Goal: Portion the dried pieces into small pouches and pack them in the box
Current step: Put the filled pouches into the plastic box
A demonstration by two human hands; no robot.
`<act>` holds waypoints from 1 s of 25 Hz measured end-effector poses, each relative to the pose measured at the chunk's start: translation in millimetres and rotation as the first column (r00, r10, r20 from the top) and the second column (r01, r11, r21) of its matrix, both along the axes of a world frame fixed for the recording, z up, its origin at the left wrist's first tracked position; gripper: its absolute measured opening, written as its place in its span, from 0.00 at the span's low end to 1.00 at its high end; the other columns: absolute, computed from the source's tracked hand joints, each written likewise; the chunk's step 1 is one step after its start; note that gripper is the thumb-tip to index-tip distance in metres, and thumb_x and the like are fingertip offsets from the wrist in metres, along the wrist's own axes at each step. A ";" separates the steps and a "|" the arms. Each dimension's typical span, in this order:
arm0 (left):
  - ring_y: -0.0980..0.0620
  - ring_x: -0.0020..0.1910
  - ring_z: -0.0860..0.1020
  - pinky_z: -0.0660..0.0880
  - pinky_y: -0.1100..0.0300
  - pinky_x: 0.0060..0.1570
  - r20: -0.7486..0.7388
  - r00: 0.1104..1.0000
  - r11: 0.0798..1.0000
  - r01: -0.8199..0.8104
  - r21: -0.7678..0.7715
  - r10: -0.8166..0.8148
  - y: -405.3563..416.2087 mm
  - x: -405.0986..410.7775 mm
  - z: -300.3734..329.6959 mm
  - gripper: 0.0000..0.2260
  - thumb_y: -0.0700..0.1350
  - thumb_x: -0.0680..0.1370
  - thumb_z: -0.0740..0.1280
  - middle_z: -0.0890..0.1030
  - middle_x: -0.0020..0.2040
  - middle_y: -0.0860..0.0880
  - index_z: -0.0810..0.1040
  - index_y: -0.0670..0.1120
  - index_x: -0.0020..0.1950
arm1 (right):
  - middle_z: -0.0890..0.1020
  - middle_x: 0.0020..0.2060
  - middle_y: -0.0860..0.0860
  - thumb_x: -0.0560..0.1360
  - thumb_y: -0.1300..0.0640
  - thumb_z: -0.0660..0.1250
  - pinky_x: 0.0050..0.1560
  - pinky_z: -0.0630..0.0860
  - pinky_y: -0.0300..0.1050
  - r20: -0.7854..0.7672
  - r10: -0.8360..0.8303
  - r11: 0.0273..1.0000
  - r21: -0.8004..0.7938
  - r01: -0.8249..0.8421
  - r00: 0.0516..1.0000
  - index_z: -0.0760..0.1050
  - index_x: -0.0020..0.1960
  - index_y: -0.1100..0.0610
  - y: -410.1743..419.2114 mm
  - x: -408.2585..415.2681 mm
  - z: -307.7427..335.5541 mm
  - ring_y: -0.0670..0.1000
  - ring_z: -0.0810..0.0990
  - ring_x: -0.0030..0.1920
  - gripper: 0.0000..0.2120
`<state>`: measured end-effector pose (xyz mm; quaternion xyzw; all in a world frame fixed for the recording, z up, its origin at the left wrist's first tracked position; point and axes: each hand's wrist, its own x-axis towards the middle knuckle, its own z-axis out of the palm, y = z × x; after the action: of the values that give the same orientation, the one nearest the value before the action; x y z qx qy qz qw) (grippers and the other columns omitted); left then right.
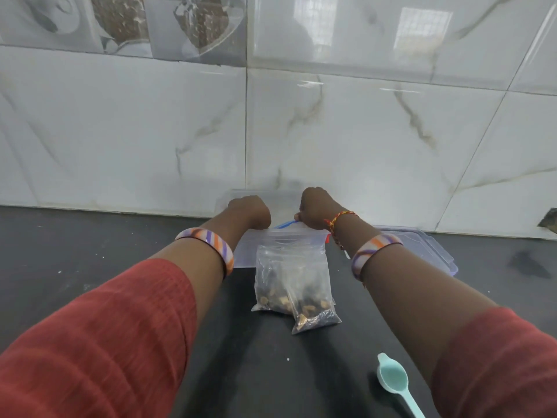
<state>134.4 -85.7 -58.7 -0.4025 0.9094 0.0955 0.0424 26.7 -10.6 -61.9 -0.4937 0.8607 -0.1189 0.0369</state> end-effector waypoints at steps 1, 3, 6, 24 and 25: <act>0.45 0.56 0.74 0.71 0.57 0.57 0.063 0.997 0.999 0.036 -0.014 -0.035 0.3 -2.0 -0.5 0.14 0.39 0.80 0.57 0.75 0.63 0.41 0.73 0.37 0.62 | 0.77 0.46 0.62 0.77 0.59 0.63 0.49 0.68 0.45 -0.029 0.015 0.997 0.079 -0.013 0.999 0.75 0.48 0.65 -3.3 1.5 -1.8 0.59 0.72 0.52 0.08; 0.47 0.49 0.70 0.70 0.57 0.55 0.161 0.983 0.995 0.095 -0.011 -0.092 -3.0 -7.8 -0.7 0.12 0.40 0.80 0.56 0.74 0.58 0.40 0.74 0.40 0.59 | 0.72 0.33 0.56 0.77 0.62 0.62 0.44 0.68 0.43 -0.083 0.034 0.977 0.215 -0.016 0.996 0.68 0.33 0.63 -10.8 -0.8 -5.9 0.56 0.72 0.45 0.14; 0.47 0.47 0.70 0.70 0.59 0.49 0.201 0.975 0.995 0.097 0.000 -0.095 -8.0 -11.3 -1.3 0.09 0.40 0.79 0.59 0.71 0.50 0.44 0.75 0.41 0.56 | 0.79 0.38 0.58 0.74 0.65 0.62 0.45 0.73 0.43 -0.110 0.063 0.952 0.304 -0.027 0.992 0.78 0.41 0.65 -17.0 -0.9 -0.7 0.58 0.77 0.45 0.08; 0.41 0.51 0.77 0.72 0.55 0.46 -0.666 0.629 0.910 -0.188 0.370 0.401 77.1 69.6 -58.0 0.10 0.41 0.75 0.64 0.78 0.52 0.39 0.75 0.36 0.52 | 0.74 0.34 0.55 0.68 0.58 0.75 0.32 0.74 0.43 0.190 -0.171 0.975 0.171 0.139 0.967 0.61 0.32 0.58 98.1 59.2 -0.2 0.53 0.72 0.30 0.21; 0.41 0.45 0.77 0.73 0.54 0.43 -0.620 0.637 0.858 -0.135 0.495 0.458 78.1 70.9 -63.3 0.07 0.41 0.75 0.65 0.78 0.45 0.39 0.76 0.36 0.45 | 0.72 0.34 0.54 0.68 0.58 0.74 0.29 0.69 0.41 0.187 -0.177 0.976 0.163 0.147 0.966 0.59 0.32 0.57 102.6 60.9 -13.6 0.52 0.69 0.30 0.22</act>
<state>205.3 -7.6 -122.0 -0.4617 0.7302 0.4362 -0.2517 87.6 92.0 -75.6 -0.4031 0.8964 -0.1064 0.1504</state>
